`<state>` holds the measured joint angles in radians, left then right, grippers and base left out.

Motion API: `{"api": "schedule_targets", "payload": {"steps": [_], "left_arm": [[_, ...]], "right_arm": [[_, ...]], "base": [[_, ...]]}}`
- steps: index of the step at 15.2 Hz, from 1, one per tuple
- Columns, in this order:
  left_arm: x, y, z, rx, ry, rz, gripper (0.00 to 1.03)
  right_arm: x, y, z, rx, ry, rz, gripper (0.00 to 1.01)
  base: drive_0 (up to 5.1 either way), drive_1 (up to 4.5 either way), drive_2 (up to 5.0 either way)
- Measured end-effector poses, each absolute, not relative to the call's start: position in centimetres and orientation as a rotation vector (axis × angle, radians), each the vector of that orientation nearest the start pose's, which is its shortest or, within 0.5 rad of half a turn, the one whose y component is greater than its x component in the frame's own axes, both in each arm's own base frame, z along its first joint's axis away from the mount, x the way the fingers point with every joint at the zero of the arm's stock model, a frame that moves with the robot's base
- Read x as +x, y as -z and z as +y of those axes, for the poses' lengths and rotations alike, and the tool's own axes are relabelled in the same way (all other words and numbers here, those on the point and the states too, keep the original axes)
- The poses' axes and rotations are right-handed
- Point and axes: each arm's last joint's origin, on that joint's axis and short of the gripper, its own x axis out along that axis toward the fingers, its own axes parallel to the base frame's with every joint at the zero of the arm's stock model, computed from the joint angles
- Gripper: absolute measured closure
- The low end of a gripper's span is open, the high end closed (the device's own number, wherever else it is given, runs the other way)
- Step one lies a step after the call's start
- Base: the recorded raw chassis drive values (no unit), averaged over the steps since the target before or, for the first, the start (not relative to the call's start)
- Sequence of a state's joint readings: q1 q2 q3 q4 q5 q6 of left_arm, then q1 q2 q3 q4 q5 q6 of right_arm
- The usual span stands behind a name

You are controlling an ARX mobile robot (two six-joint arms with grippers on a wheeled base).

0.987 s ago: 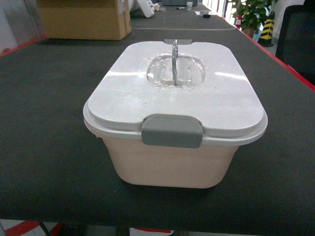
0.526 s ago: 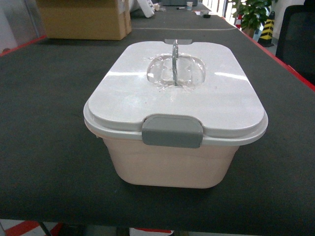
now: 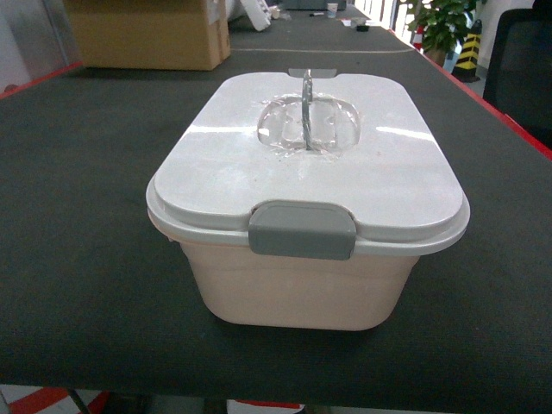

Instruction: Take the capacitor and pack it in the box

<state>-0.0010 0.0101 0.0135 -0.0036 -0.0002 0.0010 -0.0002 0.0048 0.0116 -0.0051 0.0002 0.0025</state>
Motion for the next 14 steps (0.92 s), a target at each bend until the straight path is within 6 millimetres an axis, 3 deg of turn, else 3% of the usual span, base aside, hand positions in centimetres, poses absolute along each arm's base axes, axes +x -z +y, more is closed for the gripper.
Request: {"api": "schedule_targets", "payload": {"steps": [14], "left_arm": [[9.75,-16.70,-0.01,0.001,0.001,0.000,0.05]], "right_arm": [[9.73,-16.66,0.00,0.002,0.000,-0.002,0.03]], "base": [[0.0,0.00,0.0]]}}
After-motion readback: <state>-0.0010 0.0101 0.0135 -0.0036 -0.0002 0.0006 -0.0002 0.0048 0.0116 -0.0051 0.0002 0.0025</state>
